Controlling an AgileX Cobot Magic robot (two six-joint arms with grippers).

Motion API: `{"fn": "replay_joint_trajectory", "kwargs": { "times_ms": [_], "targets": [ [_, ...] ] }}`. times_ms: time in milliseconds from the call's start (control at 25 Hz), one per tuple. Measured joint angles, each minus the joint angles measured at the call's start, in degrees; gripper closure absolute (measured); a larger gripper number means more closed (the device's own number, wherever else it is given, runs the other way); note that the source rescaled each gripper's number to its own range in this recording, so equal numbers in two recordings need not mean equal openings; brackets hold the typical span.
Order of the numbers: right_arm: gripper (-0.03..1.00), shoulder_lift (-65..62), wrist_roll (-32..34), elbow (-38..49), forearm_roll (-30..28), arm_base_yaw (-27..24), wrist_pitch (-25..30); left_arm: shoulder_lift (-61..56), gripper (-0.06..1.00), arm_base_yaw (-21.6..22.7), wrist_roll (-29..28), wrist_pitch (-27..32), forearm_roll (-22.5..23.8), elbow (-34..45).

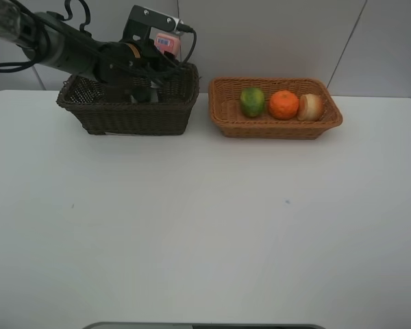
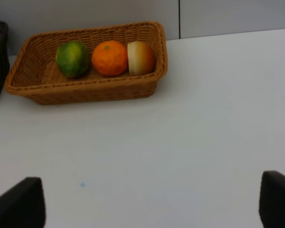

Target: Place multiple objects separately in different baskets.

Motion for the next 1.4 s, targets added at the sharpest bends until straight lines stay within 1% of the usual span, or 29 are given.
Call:
{"fn": "replay_joint_trajectory", "kwargs": {
  "times_ms": [120, 160, 240, 320, 520, 640, 720, 760, 800, 920, 1000, 1120, 1280, 1400],
  "targets": [
    [-0.03, 0.00, 0.00, 0.00, 0.00, 0.00, 0.00, 0.00, 0.11, 0.00, 0.00, 0.04, 0.00, -0.11],
    [-0.03, 0.00, 0.00, 0.00, 0.00, 0.00, 0.00, 0.00, 0.07, 0.00, 0.00, 0.13, 0.00, -0.17],
    [-0.03, 0.00, 0.00, 0.00, 0.00, 0.00, 0.00, 0.00, 0.04, 0.00, 0.00, 0.80, 0.00, -0.17],
    [-0.03, 0.00, 0.00, 0.00, 0.00, 0.00, 0.00, -0.08, 0.03, 0.00, 0.00, 1.88, 0.00, -0.22],
    [-0.03, 0.00, 0.00, 0.00, 0.00, 0.00, 0.00, -3.59, 0.03, 0.00, 0.00, 7.73, 0.17, -0.22],
    [-0.03, 0.00, 0.00, 0.00, 0.00, 0.00, 0.00, -7.54, 0.03, 0.00, 0.00, 13.57, 0.17, -0.22],
    [-0.03, 0.00, 0.00, 0.00, 0.00, 0.00, 0.00, -10.54, 0.03, 0.00, -0.82, 19.24, 0.17, -0.36],
    [-0.03, 0.00, 0.00, 0.00, 0.00, 0.00, 0.00, -11.84, 0.03, 0.11, -1.57, 21.53, 0.17, -0.36],
    [-0.03, 0.00, 0.00, 0.00, 0.00, 0.00, 0.00, -13.41, 0.03, 0.27, -2.58, 25.02, 0.17, -0.36],
    [-0.03, 0.00, 0.00, 0.00, 0.00, 0.00, 0.00, -17.95, 0.03, 1.54, -6.68, 33.16, 0.17, 0.34],
    [-0.03, 0.00, 0.00, 0.00, 0.00, 0.00, 0.00, -21.53, 0.03, 3.08, -9.28, 38.15, 0.17, 2.01],
    [-0.03, 0.00, 0.00, 0.00, 0.00, 0.00, 0.00, -27.18, 0.03, 6.09, -11.52, 44.57, 0.17, 5.40],
    [-0.03, 0.00, 0.00, 0.00, 0.00, 0.00, 0.00, -36.81, 0.03, 10.22, -12.15, 52.46, 0.17, 11.23],
    [-0.03, 0.00, 0.00, 0.00, 0.00, 0.00, 0.00, -45.45, 0.03, 11.87, -12.21, 57.94, 0.22, 15.65]
  ]
}}
